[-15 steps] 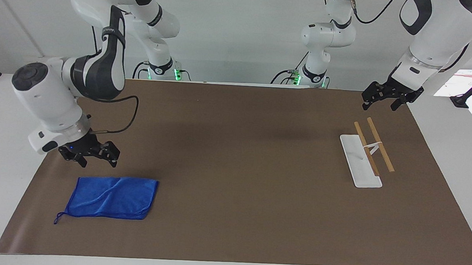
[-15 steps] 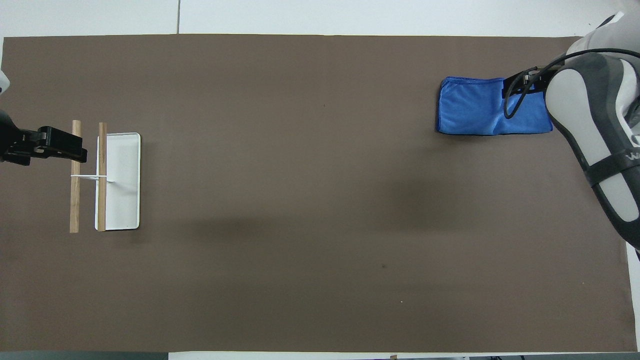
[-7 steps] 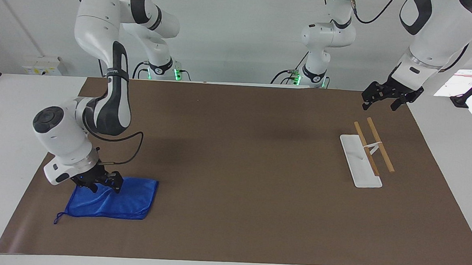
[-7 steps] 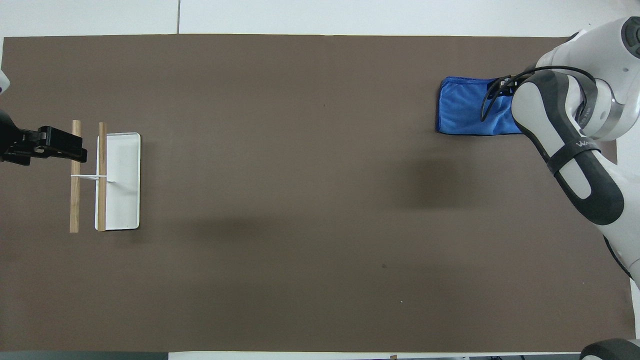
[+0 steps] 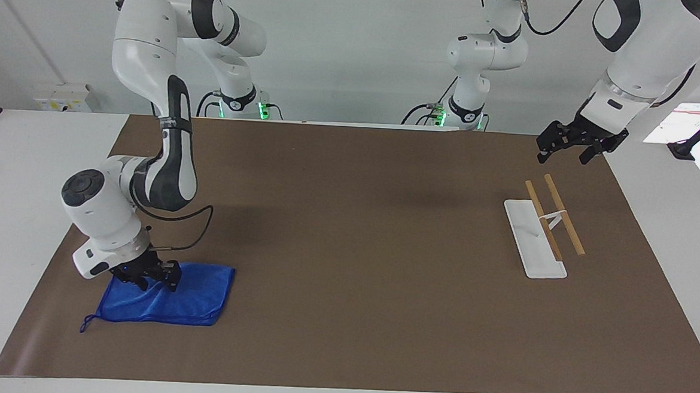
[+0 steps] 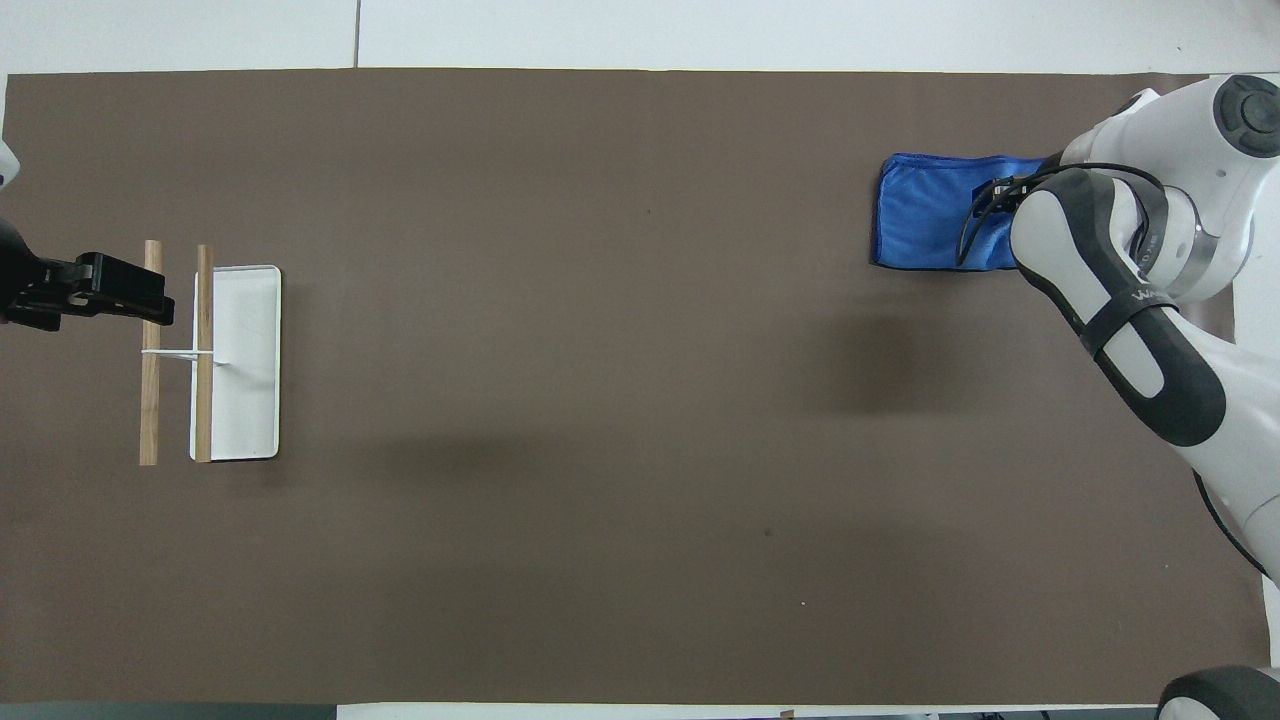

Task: Right arm passes towel to left arm to hang
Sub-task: 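Close the right gripper on the blue towel's edge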

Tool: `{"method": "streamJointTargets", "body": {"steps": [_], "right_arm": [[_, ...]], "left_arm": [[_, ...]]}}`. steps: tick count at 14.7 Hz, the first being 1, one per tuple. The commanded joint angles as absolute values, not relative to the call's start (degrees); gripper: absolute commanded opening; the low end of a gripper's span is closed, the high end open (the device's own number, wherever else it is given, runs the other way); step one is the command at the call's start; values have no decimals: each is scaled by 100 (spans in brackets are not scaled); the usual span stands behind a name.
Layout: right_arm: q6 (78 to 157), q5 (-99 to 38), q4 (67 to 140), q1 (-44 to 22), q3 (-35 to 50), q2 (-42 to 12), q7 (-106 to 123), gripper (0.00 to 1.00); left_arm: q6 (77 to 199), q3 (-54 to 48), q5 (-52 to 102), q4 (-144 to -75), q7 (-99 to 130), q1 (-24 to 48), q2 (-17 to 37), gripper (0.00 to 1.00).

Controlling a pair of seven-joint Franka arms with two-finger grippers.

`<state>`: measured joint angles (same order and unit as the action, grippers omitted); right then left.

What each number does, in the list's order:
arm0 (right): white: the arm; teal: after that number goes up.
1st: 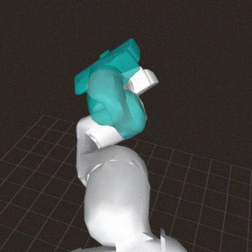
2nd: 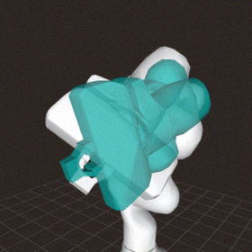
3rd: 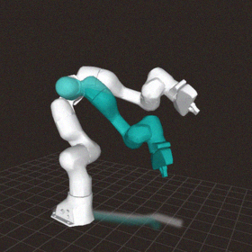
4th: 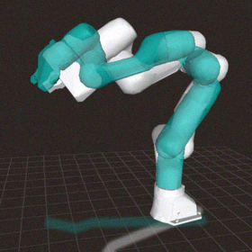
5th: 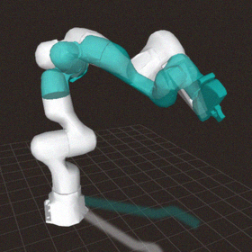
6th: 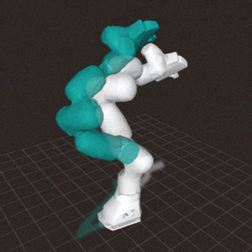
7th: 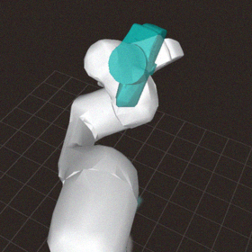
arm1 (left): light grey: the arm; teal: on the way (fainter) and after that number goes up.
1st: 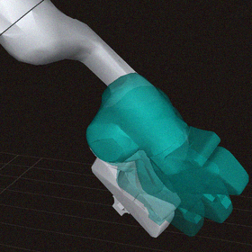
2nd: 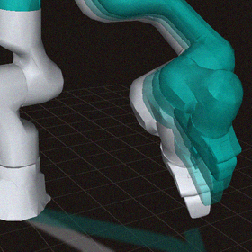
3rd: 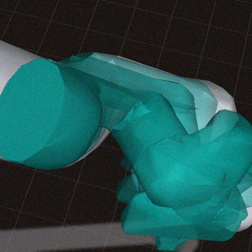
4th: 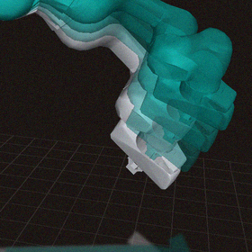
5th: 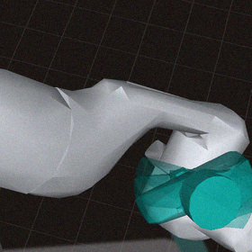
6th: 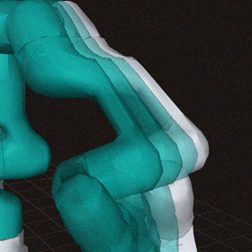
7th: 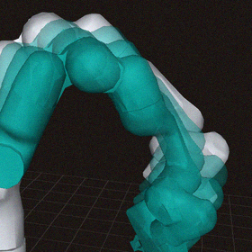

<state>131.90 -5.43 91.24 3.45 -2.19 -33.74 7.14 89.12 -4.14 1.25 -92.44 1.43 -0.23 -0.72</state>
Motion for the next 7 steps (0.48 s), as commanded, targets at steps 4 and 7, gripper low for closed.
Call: {"method": "streamJointTargets", "body": {"steps": [4, 7], "right_arm": [[13350, -536, 9264, 396, -176, -3384, 940, 46], [13709, -536, 9535, 396, -176, -3366, 1028, 44]], "left_arm": [[8903, -404, 18, -9378, 202, -9, -211, 100], [8903, -404, 18, -9378, 202, 0, -211, 100]]}}
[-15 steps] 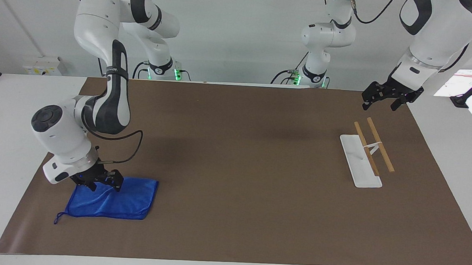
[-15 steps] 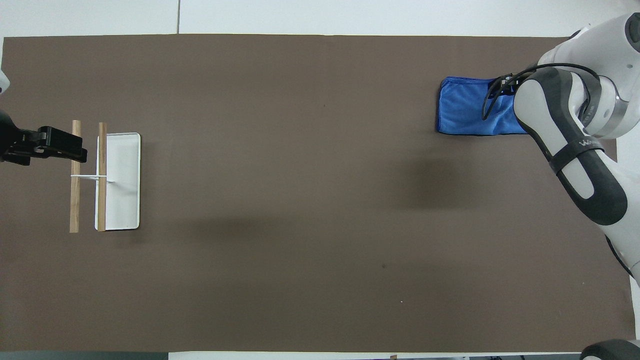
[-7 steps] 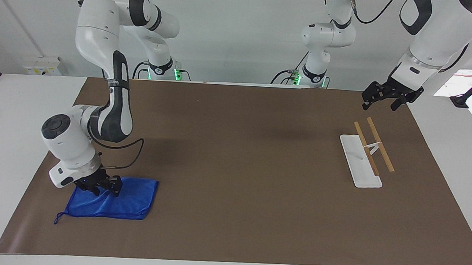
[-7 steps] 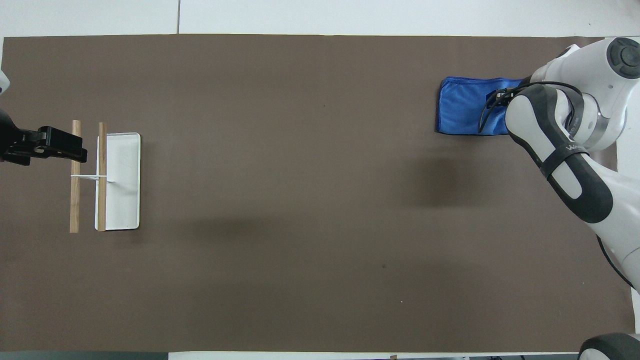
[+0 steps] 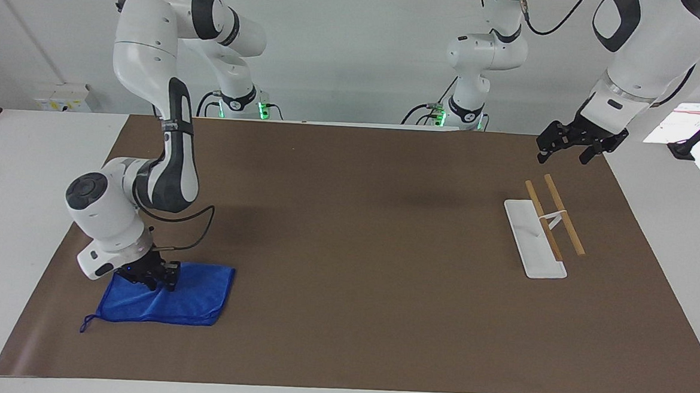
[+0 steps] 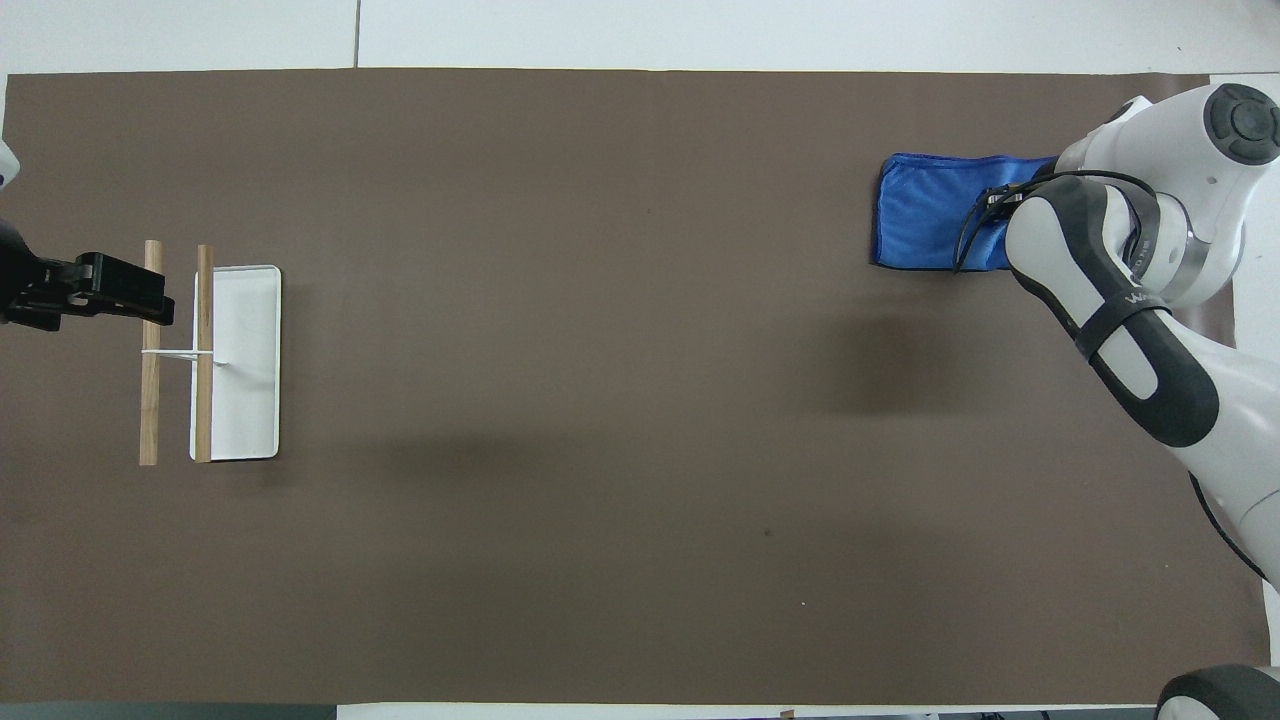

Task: Right arm passes towel to left arm to hang
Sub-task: 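Close the right gripper on the blue towel's edge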

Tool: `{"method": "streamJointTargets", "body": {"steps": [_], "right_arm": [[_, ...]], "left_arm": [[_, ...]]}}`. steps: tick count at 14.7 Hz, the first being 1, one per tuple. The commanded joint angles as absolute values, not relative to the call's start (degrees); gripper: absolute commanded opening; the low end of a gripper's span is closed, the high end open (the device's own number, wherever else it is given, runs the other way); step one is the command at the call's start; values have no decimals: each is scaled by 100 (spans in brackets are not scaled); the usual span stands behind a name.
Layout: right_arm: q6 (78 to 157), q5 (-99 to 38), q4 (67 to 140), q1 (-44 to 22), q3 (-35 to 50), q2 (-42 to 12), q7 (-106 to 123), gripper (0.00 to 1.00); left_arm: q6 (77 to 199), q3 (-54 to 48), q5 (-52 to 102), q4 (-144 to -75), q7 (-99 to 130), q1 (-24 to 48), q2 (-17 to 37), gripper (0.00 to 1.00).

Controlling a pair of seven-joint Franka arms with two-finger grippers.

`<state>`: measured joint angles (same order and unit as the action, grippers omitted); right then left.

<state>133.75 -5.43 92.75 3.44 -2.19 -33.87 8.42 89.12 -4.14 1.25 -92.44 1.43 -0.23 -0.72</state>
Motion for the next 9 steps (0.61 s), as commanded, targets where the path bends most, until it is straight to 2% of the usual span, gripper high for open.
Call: {"method": "streamJointTargets", "body": {"steps": [1, 3, 6, 7, 9], "right_arm": [[13746, -536, 9571, 396, -176, -3366, 1046, 44], [13746, -536, 9580, 396, -176, -3357, 1046, 41], [13685, -536, 9580, 387, -176, -3357, 1037, 6], [13632, -536, 9554, 387, -176, -3349, 1037, 0], [13457, -536, 9440, 378, -176, -3323, 1028, 0]], "left_arm": [[8903, -404, 18, -9378, 202, -9, -211, 100], [8903, -404, 18, -9378, 202, -9, -211, 100], [8903, -404, 18, -9378, 202, -9, -211, 100], [8903, -396, 18, -9378, 202, -9, -211, 100], [8903, -404, 18, -9378, 202, -9, -211, 100]]}}
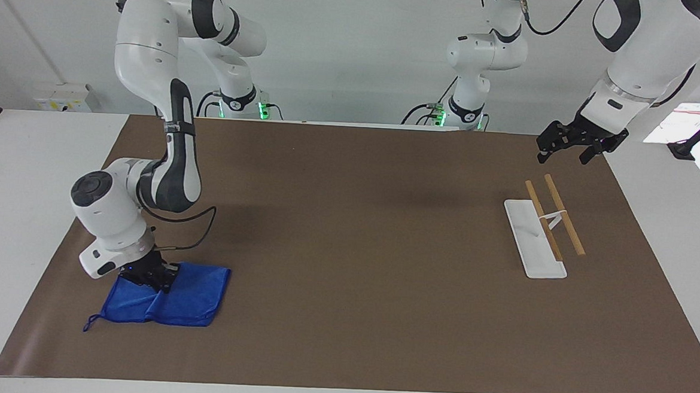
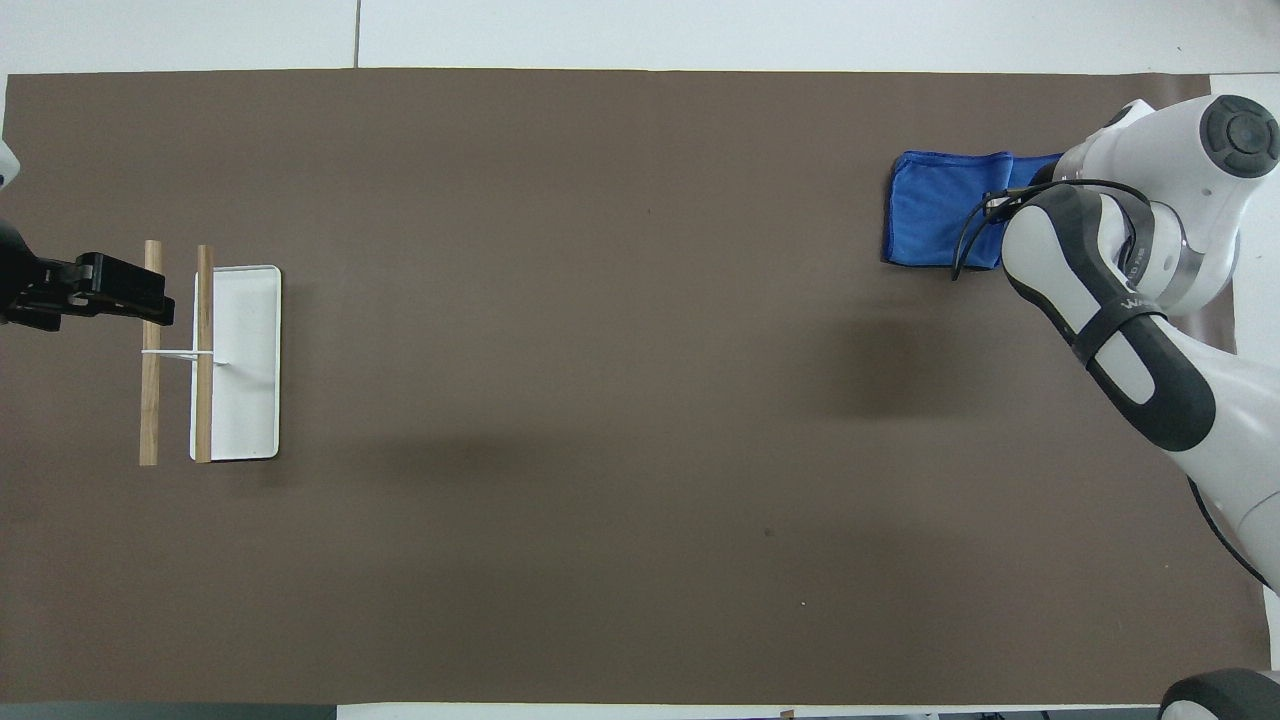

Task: Right arm passes towel to left arm to hang
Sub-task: 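Close the right gripper on the blue towel's edge, then lift the blue towel with the right gripper toward the left gripper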

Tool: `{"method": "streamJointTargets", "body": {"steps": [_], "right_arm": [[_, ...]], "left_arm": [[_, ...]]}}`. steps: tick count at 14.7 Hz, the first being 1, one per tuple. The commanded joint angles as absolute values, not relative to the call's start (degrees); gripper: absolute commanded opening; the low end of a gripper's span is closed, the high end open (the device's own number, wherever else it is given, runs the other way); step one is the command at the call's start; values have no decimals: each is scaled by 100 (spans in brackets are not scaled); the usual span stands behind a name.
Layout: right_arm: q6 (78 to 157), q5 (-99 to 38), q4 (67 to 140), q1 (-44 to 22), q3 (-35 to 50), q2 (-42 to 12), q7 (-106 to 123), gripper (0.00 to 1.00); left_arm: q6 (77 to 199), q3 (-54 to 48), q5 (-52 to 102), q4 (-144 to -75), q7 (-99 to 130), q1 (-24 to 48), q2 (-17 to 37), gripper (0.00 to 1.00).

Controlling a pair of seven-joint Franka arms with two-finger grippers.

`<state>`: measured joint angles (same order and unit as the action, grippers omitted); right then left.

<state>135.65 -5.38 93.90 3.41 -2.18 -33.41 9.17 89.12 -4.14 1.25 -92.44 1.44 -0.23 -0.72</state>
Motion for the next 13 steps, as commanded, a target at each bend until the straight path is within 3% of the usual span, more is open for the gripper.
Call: {"method": "streamJointTargets", "body": {"steps": [1, 7, 13], "right_arm": [[13247, -536, 9300, 378, -176, -3314, 1037, 0], [11719, -466, 8193, 264, -167, -3226, 985, 0], [10873, -466, 8060, -429, -149, -2532, -93, 0]], "left_arm": [[8903, -396, 18, -9378, 202, -9, -211, 100], [8903, -396, 18, -9378, 202, 0, -211, 100], [8903, -396, 18, -9378, 202, 0, -211, 100]]}}
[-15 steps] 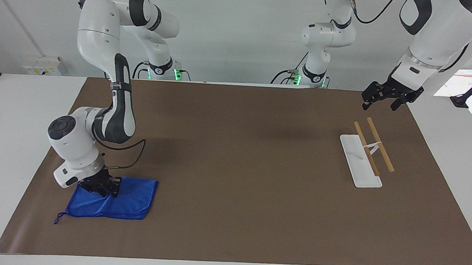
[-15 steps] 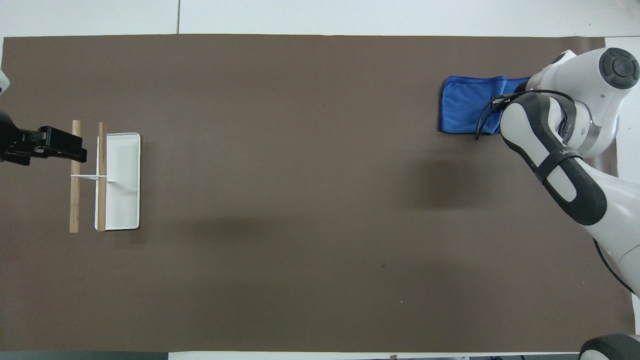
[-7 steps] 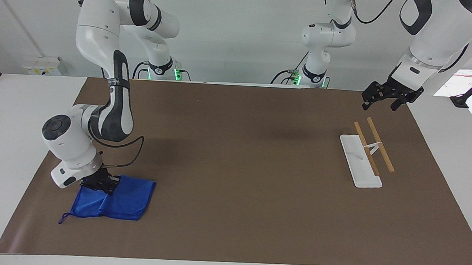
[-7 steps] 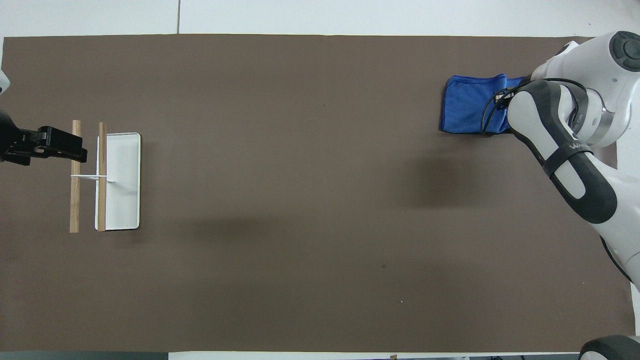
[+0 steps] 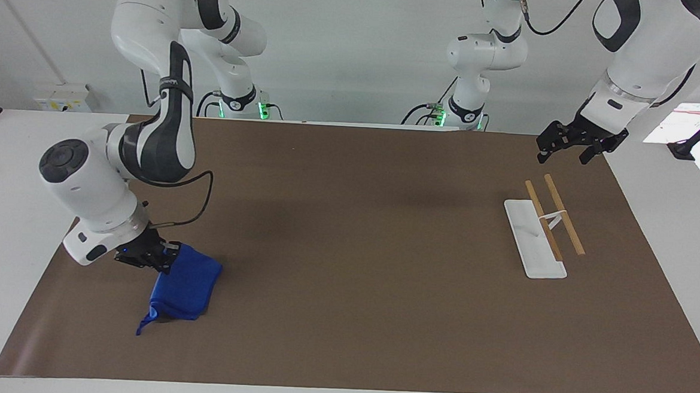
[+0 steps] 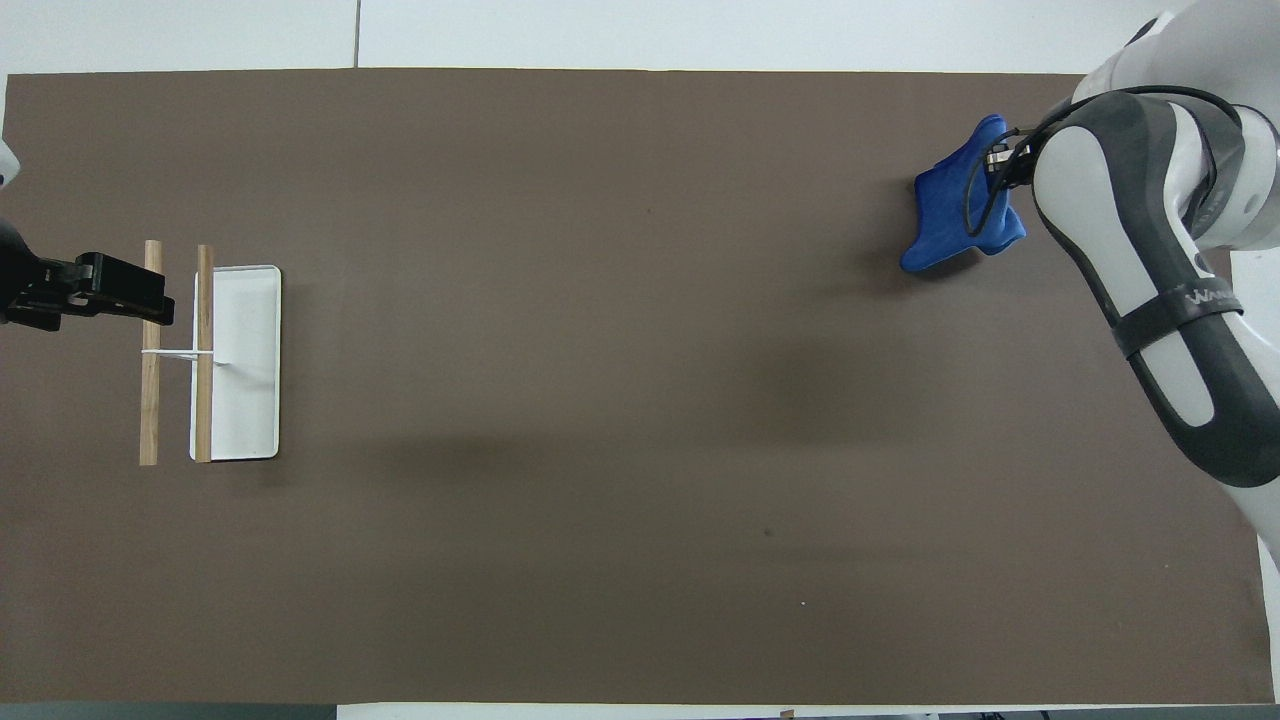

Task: Right arm passes towel to left arm to hang
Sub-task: 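Lift the blue towel with the right gripper toward the left gripper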

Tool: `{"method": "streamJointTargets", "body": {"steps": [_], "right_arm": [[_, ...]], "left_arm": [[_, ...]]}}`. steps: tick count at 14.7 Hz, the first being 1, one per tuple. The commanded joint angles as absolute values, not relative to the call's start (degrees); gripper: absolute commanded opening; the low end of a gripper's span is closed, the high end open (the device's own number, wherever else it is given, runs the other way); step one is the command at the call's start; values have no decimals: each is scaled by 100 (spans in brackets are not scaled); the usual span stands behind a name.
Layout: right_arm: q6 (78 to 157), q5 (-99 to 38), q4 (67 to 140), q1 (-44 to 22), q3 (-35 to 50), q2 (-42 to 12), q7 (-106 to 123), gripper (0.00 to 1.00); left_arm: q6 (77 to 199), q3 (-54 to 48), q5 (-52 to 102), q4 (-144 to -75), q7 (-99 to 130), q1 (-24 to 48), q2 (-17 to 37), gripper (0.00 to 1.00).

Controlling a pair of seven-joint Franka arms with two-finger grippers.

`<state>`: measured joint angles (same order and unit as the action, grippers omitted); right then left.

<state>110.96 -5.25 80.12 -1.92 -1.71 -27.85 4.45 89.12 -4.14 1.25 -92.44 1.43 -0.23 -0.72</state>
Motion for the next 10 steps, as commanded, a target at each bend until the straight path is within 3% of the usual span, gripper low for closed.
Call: {"method": "streamJointTargets", "body": {"steps": [1, 10], "right_arm": [[10802, -501, 8060, -552, -149, -2453, -340, 0], [10924, -1292, 7903, -1774, 88, -2215, -3722, 0]], "left_arm": [[8903, -404, 18, -9378, 202, -9, -211, 100], [8903, -404, 18, -9378, 202, -9, -211, 100]]}}
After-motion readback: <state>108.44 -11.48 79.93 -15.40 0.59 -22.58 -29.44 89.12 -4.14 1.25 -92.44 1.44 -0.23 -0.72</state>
